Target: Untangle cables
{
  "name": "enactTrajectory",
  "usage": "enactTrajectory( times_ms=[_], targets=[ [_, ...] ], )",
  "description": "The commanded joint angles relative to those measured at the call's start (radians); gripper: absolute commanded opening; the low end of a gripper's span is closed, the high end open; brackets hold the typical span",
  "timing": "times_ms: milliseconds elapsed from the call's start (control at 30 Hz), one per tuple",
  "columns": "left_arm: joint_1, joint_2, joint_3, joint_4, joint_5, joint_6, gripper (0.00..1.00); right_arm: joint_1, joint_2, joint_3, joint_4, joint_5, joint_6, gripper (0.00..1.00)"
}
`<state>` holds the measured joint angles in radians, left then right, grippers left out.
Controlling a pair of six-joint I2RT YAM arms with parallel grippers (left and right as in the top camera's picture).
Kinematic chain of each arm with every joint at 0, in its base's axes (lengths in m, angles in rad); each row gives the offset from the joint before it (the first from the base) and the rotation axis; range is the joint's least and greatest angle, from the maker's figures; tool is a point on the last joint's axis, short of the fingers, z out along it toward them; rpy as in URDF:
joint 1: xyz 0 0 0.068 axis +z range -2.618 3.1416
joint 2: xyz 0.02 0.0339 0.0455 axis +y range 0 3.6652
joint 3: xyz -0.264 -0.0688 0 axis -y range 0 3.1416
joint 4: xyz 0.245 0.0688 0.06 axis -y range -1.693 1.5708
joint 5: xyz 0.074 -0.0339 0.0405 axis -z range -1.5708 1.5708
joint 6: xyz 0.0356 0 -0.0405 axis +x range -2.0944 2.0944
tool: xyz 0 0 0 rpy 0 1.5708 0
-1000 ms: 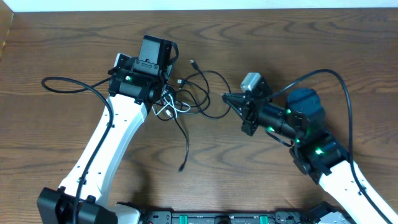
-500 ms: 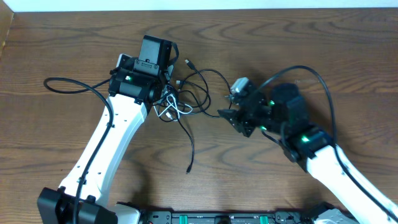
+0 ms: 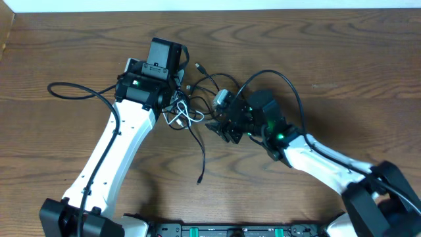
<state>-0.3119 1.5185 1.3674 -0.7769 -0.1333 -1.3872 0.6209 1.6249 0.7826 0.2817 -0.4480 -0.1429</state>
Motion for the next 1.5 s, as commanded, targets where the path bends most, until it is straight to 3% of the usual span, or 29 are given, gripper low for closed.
enactTrajectory(
  times_ms=[0, 467, 967, 1133, 1367, 1467],
  targets=[
    [-0.002, -0.009, 0.009, -0.005, 0.019, 0.006, 0.08, 0.018, 0.041, 0.006, 0.031, 0.004, -0.012, 0.62],
    [-0.004, -0.009, 0.009, -0.004, 0.149, 0.005, 0.08, 0.048, 0.056, 0.006, 0.074, 0.006, -0.076, 0.60],
    [-0.059, -0.009, 0.009, 0.006, 0.153, -0.002, 0.08, 0.048, 0.065, 0.006, 0.061, 0.032, -0.084, 0.53],
    [-0.059, -0.009, 0.009, 0.007, 0.153, -0.002, 0.08, 0.048, 0.065, 0.006, 0.048, 0.072, -0.083, 0.41],
    [-0.059, -0.009, 0.009, 0.007, 0.152, -0.002, 0.07, 0.048, 0.065, 0.006, 0.040, 0.080, -0.084, 0.09],
    [-0.059, -0.009, 0.009, 0.007, 0.145, -0.002, 0.08, 0.048, 0.065, 0.006, 0.040, 0.079, -0.083, 0.01]
  ],
)
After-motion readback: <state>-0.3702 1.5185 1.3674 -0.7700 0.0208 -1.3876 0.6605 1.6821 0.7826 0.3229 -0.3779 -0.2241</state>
